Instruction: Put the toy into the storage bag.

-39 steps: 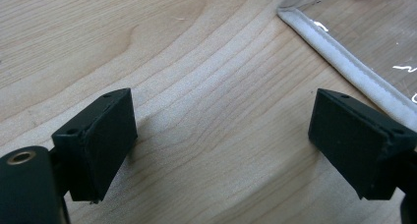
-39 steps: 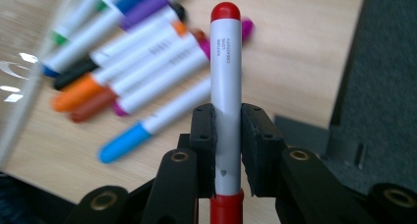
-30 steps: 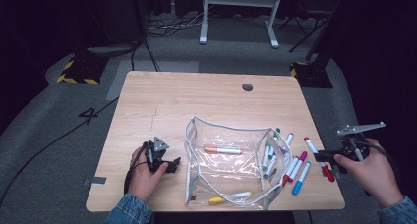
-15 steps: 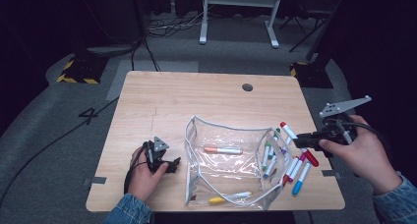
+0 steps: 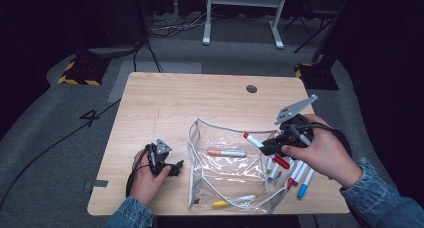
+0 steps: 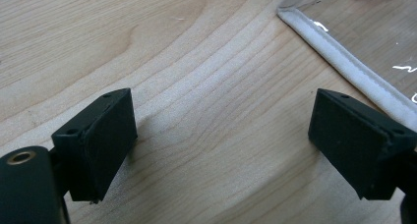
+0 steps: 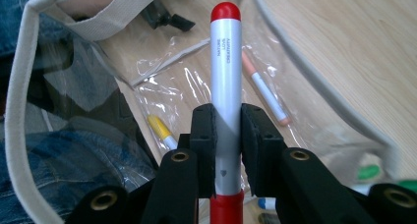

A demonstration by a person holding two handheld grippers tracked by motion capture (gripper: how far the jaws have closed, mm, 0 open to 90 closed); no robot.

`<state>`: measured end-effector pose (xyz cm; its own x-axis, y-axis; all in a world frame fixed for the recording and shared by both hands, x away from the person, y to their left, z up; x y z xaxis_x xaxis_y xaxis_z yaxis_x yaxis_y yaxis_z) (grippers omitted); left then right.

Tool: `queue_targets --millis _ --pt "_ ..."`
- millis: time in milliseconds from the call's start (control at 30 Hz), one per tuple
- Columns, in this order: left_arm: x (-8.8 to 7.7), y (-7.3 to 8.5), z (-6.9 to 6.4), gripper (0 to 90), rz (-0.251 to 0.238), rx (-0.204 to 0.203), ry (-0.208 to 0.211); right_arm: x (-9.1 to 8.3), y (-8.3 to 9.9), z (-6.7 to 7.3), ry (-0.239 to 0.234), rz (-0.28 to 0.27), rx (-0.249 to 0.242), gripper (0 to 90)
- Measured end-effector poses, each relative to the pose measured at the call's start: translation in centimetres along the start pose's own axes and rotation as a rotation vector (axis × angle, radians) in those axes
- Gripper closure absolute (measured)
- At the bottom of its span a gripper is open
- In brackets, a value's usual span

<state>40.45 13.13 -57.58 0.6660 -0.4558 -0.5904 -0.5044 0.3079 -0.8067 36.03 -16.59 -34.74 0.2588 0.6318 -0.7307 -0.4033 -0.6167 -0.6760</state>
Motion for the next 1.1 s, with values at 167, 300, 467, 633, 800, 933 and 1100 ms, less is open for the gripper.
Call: queue_targets --millis 167,300,467,633,800,933,1100 --pt "0.0 0.0 0.0 11.2 0.000 -0.002 0.003 2.6 -0.8 1.5 -0.046 0.043 -0.060 77.0" --pt "0.0 0.0 -0.1 11.2 0.002 -0.005 0.003 4.6 -1.2 2.6 -0.084 0.078 -0.098 77.0" --pt "0.0 0.0 0.0 11.2 0.000 0.001 0.002 6.7 -1.1 3.7 -0.124 0.133 -0.131 77.0" --pt "0.0 0.0 -0.1 11.2 0.001 0.000 0.008 8.7 -0.2 4.6 -0.160 0.209 -0.158 77.0" --pt "0.0 0.0 -0.1 11.2 0.001 0.002 0.008 10.4 0.8 5.2 -0.188 0.267 -0.173 77.0" --pt "0.0 0.0 -0.1 11.2 0.000 0.002 0.008 11.4 1.7 5.4 -0.207 0.301 -0.182 77.0" --pt "0.0 0.0 -0.1 11.2 0.001 0.002 0.008 12.4 2.7 5.6 -0.232 0.339 -0.198 77.0"
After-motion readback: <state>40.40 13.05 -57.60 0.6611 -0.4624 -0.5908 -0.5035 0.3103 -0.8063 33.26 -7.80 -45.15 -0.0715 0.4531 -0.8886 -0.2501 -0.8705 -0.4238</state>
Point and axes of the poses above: each handheld gripper's, and its own axes: x roughly forward along the jaws, y roughly out of its underside, z roughly to its left, the point moved 8 cm from there along x, roughly forward along the jaws, and after that the axes turned 10 degrees about -z, right-handed, at the moved point
